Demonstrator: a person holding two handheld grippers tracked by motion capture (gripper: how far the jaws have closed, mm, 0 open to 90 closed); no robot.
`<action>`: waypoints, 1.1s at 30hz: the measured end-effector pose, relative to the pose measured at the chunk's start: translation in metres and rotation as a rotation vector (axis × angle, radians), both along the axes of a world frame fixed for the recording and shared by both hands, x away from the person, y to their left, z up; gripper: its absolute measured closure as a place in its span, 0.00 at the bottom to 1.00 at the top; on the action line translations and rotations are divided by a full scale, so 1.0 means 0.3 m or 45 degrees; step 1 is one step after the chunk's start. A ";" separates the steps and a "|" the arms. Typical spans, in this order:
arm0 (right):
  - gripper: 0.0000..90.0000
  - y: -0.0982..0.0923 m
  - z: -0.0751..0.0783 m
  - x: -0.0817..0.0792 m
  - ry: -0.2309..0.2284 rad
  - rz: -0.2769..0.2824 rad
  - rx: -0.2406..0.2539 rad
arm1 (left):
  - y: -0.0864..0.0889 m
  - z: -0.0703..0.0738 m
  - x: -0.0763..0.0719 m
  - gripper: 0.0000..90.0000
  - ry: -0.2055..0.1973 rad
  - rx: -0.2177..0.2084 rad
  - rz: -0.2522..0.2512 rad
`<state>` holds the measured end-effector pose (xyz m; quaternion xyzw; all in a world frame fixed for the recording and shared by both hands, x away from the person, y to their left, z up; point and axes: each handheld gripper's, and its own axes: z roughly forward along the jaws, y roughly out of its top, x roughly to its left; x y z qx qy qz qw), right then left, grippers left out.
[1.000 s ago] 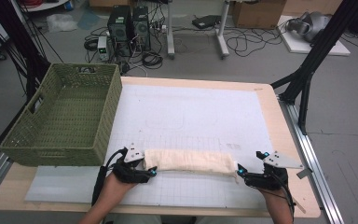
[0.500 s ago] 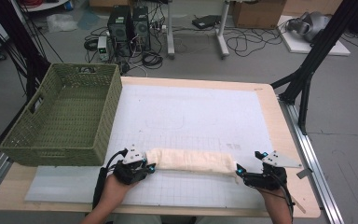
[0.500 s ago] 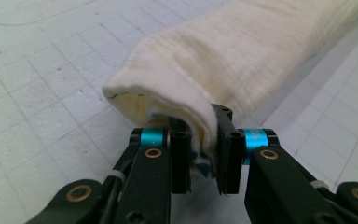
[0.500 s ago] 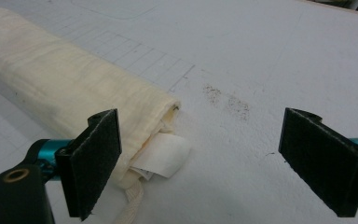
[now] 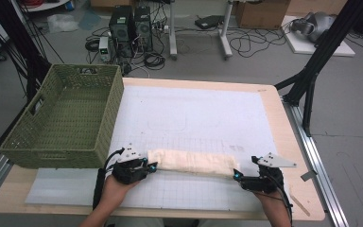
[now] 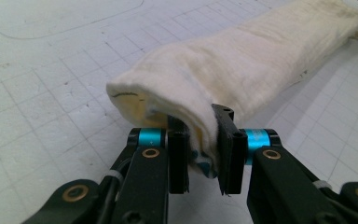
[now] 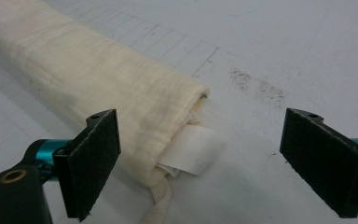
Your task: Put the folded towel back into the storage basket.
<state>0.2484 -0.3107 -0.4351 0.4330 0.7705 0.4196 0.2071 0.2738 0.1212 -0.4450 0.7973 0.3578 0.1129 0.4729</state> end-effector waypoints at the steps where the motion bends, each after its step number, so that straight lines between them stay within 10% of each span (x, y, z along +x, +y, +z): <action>1: 0.13 0.007 -0.004 0.002 0.006 0.008 -0.007 | 0.000 -0.001 0.001 0.85 0.000 -0.001 0.001; 21: 0.53 0.088 -0.052 0.005 0.112 0.178 -0.066 | 0.002 -0.016 0.007 0.84 0.020 0.021 0.008; 33: 0.86 0.096 -0.050 0.003 0.149 0.210 0.007 | 0.002 -0.017 0.011 0.85 0.025 0.024 0.010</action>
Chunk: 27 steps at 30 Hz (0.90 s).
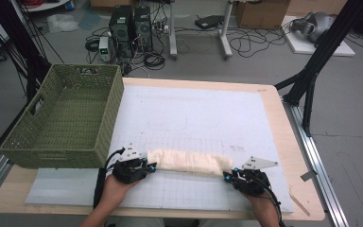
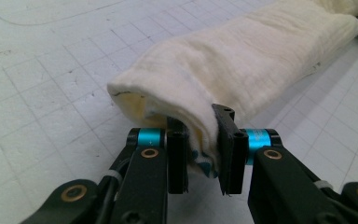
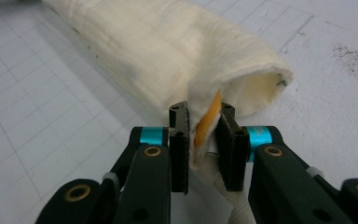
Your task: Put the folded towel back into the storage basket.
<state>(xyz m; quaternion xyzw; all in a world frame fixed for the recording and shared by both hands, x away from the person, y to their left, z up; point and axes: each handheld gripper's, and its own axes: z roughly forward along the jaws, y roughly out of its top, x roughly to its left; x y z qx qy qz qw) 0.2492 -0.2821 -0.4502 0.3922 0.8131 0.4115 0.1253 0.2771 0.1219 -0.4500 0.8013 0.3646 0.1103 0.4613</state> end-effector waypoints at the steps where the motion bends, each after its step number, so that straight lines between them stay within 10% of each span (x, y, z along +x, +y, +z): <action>1: 0.87 0.001 0.003 0.000 -0.010 0.002 -0.008 | 0.001 0.000 0.000 0.85 -0.003 -0.008 0.002; 12: 0.87 -0.037 0.061 0.001 -0.111 -0.041 0.104 | 0.032 0.039 0.002 0.85 -0.029 -0.112 0.011; 27: 0.87 -0.039 0.142 0.019 -0.239 0.000 0.207 | 0.079 0.142 -0.016 0.85 -0.222 -0.211 0.001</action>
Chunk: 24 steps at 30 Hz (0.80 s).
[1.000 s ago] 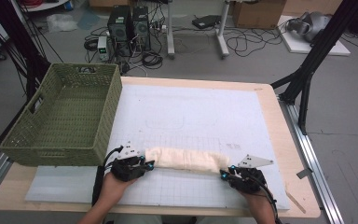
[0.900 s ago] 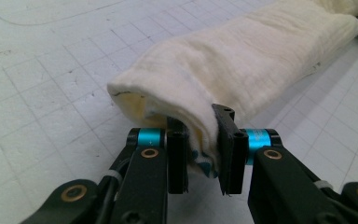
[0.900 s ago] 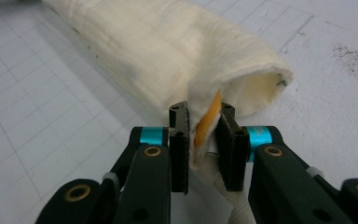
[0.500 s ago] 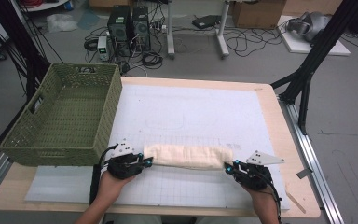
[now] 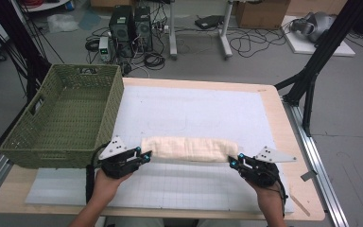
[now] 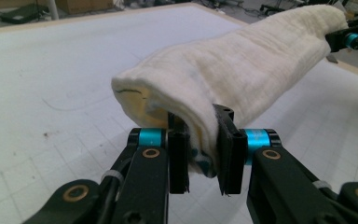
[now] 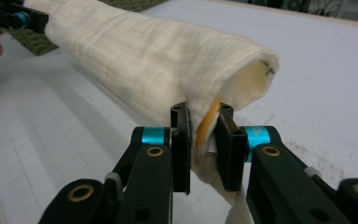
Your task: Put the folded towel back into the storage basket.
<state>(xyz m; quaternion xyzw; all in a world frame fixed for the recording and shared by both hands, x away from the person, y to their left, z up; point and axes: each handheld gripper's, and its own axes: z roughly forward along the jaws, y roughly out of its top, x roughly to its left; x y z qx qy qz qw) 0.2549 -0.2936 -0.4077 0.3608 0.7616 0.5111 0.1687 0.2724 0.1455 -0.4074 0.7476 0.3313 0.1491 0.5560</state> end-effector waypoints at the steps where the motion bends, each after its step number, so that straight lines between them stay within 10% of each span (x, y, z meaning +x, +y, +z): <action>1: 0.87 0.002 0.008 0.001 -0.006 0.009 0.011 | 0.007 0.008 0.000 0.85 0.000 -0.004 0.002; 24: 0.88 0.163 0.185 0.215 -0.167 0.116 0.059 | 0.175 0.163 -0.031 0.85 -0.135 -0.077 0.124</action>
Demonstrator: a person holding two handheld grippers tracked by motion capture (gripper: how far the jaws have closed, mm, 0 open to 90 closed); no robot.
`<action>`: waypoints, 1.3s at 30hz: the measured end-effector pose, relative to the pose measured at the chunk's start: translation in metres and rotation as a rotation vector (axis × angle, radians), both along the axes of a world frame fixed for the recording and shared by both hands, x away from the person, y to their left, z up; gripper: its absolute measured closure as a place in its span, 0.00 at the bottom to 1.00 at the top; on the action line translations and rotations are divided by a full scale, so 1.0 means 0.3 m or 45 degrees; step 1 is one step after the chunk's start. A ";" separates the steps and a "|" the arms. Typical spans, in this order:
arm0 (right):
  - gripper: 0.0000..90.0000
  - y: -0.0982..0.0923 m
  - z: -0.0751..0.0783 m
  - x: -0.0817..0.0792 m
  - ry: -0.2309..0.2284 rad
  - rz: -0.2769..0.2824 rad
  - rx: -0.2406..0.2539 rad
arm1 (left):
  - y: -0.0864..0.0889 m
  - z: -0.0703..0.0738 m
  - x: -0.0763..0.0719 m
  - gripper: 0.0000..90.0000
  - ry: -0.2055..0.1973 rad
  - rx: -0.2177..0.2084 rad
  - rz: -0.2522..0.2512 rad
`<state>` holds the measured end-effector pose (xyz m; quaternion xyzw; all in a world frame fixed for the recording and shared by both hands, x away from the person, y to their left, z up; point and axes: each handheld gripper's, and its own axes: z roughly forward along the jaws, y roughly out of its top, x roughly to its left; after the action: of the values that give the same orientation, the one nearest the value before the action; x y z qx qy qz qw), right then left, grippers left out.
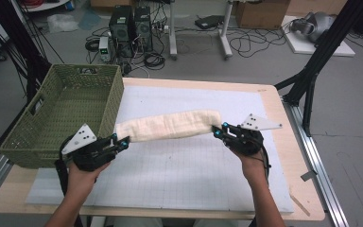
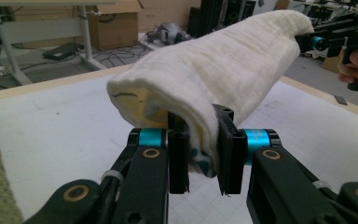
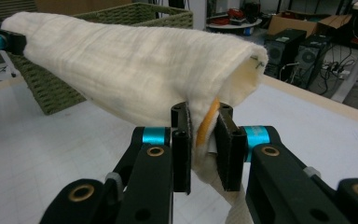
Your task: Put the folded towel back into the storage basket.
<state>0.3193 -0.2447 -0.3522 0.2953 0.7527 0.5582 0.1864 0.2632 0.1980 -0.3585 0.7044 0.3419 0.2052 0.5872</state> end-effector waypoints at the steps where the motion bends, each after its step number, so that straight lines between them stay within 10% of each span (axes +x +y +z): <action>1: 0.88 0.013 0.006 0.011 -0.002 0.008 -0.002 | 0.011 0.005 -0.002 0.85 -0.002 0.002 0.008; 39: 0.89 0.552 0.174 0.325 -0.055 0.232 -0.052 | 0.362 0.072 -0.103 0.85 -0.062 0.004 0.326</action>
<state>0.4167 -0.0790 -0.2999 0.2097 0.7835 0.5635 0.1570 0.2322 0.3068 -0.3369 0.6508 0.4143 0.2960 0.5631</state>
